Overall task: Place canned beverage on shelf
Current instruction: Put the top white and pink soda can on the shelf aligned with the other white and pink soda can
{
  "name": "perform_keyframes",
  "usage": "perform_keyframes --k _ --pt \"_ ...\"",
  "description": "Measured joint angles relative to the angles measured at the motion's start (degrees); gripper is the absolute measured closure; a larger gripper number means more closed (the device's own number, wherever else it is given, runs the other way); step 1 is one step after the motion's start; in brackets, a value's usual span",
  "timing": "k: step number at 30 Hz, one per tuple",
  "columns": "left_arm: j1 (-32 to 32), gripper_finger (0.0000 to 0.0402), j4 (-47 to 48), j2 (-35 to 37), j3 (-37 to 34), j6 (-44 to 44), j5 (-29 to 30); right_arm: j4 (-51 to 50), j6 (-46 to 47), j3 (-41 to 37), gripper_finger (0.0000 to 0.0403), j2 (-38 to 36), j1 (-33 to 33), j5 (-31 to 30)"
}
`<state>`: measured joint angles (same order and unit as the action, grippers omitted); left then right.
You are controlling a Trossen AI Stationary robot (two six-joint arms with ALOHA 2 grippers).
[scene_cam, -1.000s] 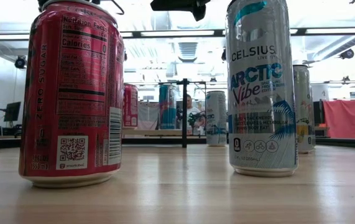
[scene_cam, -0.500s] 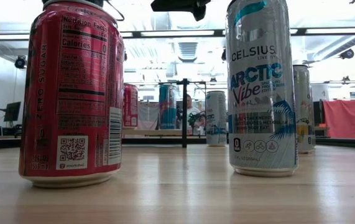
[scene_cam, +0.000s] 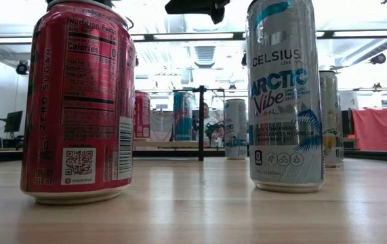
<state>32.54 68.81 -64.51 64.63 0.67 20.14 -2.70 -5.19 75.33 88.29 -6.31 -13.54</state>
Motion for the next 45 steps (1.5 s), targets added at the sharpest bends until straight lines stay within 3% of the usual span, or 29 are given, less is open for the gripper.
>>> perform_keyframes --k 5,33,45 --pt "1.55 0.0157 -0.03 0.0 0.03 -1.66 -3.3 -0.02 0.04 0.0 0.0394 0.0 0.11 -0.02" --pt "2.92 0.014 -3.92 -5.2 -2.09 -3.58 -2.51 -0.06 0.22 0.0 0.0394 0.0 0.09 0.0" --pt "2.99 0.0098 -5.35 -5.2 -2.26 -4.68 -0.98 -0.11 0.24 0.0 0.0394 0.0 0.09 0.0"
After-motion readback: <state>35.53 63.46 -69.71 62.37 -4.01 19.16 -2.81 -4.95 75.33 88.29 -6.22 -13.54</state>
